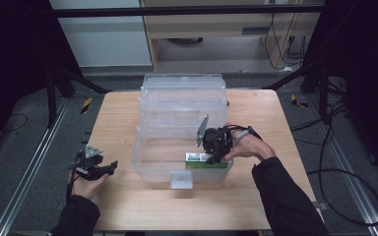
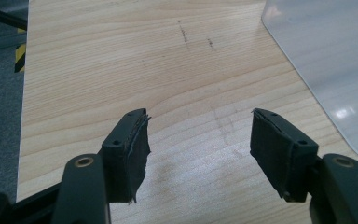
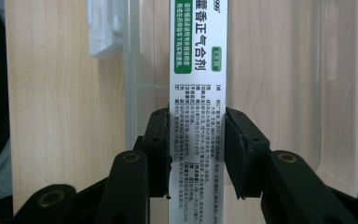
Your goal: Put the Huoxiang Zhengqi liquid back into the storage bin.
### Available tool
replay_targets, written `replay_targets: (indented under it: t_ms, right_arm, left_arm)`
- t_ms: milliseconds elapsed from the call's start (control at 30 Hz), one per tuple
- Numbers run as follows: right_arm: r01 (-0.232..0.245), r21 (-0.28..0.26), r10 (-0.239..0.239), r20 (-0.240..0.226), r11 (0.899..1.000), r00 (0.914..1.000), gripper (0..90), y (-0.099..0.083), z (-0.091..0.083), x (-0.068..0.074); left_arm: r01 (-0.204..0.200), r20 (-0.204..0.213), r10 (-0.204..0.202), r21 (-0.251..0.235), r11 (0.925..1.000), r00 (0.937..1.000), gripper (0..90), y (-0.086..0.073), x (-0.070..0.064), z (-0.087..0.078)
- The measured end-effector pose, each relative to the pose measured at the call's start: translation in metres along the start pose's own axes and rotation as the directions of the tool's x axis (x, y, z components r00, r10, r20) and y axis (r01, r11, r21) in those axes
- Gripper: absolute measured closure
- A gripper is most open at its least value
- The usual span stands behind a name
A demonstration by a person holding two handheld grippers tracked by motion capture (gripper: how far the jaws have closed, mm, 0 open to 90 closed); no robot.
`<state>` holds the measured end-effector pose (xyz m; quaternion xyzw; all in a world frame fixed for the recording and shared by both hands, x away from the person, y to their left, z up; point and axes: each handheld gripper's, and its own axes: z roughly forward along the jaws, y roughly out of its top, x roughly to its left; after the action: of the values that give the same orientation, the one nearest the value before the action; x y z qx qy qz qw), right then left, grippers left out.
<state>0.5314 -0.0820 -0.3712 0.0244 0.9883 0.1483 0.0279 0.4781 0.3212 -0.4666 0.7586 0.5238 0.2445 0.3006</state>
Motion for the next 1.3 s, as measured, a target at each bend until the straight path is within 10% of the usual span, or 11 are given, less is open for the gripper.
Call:
replay_targets:
  t_ms: [733,1300]
  right_arm:
    - [-0.018,0.051,0.018,0.002,0.999,0.9998,62.8,0.004,0.013,0.001]
    - [-0.078,-0.097,0.084,0.067,0.992,0.9942,55.8,-0.004,-0.020,0.004]
  left_arm:
    - [-0.002,0.001,0.002,0.001,1.0000,1.0000,36.5,0.000,0.000,0.000]
    - [-0.004,0.002,0.004,0.001,1.0000,1.0000,36.6,0.000,-0.001,0.000]
